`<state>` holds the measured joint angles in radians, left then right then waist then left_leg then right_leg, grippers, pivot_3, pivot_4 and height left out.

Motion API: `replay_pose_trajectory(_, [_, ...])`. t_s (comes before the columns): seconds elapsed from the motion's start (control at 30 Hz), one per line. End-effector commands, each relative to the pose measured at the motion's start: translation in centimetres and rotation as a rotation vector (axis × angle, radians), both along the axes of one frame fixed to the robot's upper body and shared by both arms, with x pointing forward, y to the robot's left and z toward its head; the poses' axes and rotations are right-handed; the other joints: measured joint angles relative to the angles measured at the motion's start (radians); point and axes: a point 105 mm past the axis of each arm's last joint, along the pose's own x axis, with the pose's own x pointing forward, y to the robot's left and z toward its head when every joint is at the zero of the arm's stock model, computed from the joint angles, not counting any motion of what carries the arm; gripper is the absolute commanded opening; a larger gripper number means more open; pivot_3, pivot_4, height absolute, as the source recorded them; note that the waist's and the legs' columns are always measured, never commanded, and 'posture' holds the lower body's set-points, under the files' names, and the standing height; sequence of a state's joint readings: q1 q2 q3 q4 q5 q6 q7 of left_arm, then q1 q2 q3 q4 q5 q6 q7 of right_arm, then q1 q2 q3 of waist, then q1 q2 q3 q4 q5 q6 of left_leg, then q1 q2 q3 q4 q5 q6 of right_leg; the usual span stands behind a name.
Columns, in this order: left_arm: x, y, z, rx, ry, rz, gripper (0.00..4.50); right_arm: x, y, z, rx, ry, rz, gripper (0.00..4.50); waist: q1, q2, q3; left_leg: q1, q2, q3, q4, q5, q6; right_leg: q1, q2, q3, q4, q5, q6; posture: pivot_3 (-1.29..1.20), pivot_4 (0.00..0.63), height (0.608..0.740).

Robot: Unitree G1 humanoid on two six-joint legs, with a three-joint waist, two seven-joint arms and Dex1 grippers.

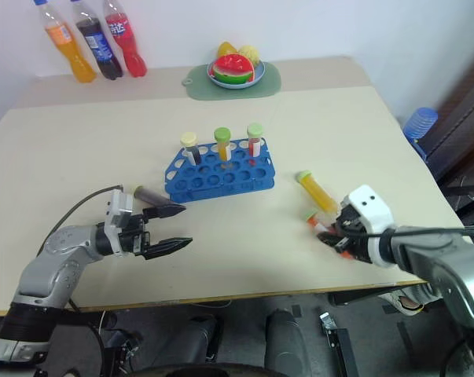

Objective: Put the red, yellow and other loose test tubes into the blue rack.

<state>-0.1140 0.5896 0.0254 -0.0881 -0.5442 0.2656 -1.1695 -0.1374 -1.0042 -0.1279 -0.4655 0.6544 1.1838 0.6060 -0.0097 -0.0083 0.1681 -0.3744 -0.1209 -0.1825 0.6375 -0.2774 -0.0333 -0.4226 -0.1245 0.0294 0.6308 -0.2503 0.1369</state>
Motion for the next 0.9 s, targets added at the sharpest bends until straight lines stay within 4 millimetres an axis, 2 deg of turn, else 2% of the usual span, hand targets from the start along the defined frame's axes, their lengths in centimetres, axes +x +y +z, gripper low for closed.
replay_pose_trajectory(0.03, [-0.4, 0.3, 0.8, 0.011, -0.044, 0.009, 4.50, 0.5, -0.1, -0.3, -0.038, 0.023, 0.019, 3.24, 0.003, 0.000, 0.000, 0.000, 0.000, 0.000, 0.000, 0.000, 0.000, 0.000, 0.000, 0.000, 0.000, 0.000, 0.000, 0.00, 0.150, 0.740])
replay_pose_trajectory(0.1, [-0.6, 0.4, 0.8, 0.012, -0.042, 0.015, 4.50, 0.4, -0.1, -0.3, -0.052, 0.048, 0.033, 4.28, 0.004, 0.000, 0.000, -0.001, 0.000, 0.000, 0.000, 0.000, 0.001, 0.000, 0.000, 0.000, 0.000, 0.000, 0.000, 0.00, 0.150, 0.740])
replay_pose_trajectory(0.27, [-0.9, 0.2, 0.6, 0.010, -0.038, 0.024, 4.50, 0.2, -0.5, -0.1, -0.101, 0.118, 0.044, 4.28, 0.013, 0.000, 0.000, -0.001, 0.000, 0.000, 0.003, -0.001, 0.002, 0.000, -0.001, 0.000, 0.000, 0.001, 0.001, 0.00, 0.150, 0.740])
replay_pose_trajectory(0.4, [-0.9, 0.1, 0.5, 0.008, -0.036, 0.025, 4.50, 0.7, -0.5, 0.3, -0.069, 0.174, -0.005, 4.28, 0.020, 0.000, 0.000, -0.002, 0.000, 0.000, 0.004, -0.001, 0.002, 0.000, 0.000, 0.000, 0.000, 0.001, 0.001, 0.00, 0.150, 0.740])
replay_pose_trajectory(0.67, [-0.9, -0.2, 0.2, 0.013, -0.026, 0.013, 4.50, 1.5, 0.4, 0.7, -0.040, 0.234, -0.077, 4.28, 0.024, 0.000, 0.000, -0.004, -0.001, -0.001, 0.006, -0.002, 0.003, -0.001, 0.000, 0.000, 0.000, 0.001, 0.001, 0.00, 0.150, 0.740])
replay_pose_trajectory(0.77, [-0.9, -0.3, 0.2, 0.015, -0.026, 0.010, 4.50, 1.3, 0.3, -0.1, -0.082, 0.231, -0.078, 3.42, 0.024, 0.000, 0.000, -0.005, -0.001, -0.002, 0.007, -0.002, 0.003, -0.001, -0.001, 0.000, 0.000, 0.001, 0.001, 0.00, 0.150, 0.740])
replay_pose_trajectory(0.9, [-0.9, -0.1, 0.2, 0.019, -0.025, 0.009, 4.50, 0.8, 0.4, -1.3, -0.129, 0.220, -0.070, 1.48, 0.024, -0.001, 0.000, -0.005, -0.001, -0.002, 0.007, -0.002, 0.003, -0.002, -0.001, 0.000, 0.000, 0.001, 0.002, 0.00, 0.150, 0.740])
